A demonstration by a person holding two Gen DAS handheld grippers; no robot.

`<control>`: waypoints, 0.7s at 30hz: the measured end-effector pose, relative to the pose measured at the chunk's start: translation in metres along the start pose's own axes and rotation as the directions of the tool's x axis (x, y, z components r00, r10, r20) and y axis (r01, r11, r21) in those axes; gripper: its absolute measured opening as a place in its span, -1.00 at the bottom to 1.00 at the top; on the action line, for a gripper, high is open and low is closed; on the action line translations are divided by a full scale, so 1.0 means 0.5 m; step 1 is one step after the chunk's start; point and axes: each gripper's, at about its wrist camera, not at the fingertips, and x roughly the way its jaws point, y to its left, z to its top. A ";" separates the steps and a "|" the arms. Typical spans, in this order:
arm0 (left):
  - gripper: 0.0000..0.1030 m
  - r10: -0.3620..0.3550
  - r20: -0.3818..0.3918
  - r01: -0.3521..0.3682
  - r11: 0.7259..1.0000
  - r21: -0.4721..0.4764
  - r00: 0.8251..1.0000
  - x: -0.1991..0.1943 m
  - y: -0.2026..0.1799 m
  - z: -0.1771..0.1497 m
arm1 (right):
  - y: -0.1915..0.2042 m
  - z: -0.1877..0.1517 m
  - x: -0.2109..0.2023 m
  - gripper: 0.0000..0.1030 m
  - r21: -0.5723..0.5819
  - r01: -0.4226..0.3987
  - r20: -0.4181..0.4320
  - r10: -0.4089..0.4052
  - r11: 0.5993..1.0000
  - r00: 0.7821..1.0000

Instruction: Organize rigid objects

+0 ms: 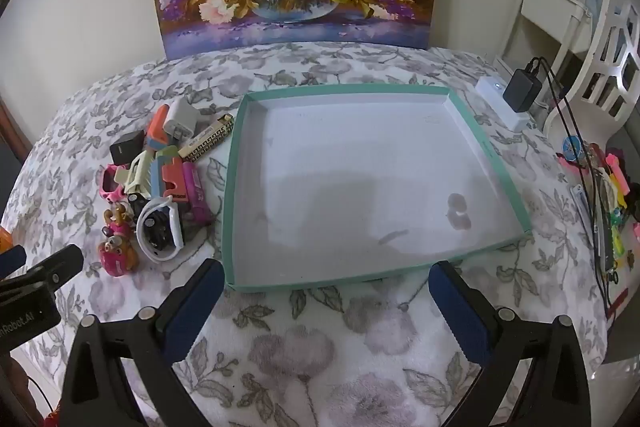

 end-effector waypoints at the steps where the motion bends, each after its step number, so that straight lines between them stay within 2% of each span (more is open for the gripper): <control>1: 1.00 -0.018 0.013 0.018 1.000 -0.010 1.000 -0.001 0.002 -0.001 | 0.000 0.000 0.000 1.00 0.000 0.001 0.001 -0.001 1.000 1.000; 21: 1.00 -0.002 0.006 0.002 1.000 0.000 1.000 -0.003 0.001 -0.004 | 0.022 -0.004 -0.008 1.00 -0.056 0.004 0.018 -0.003 0.998 1.000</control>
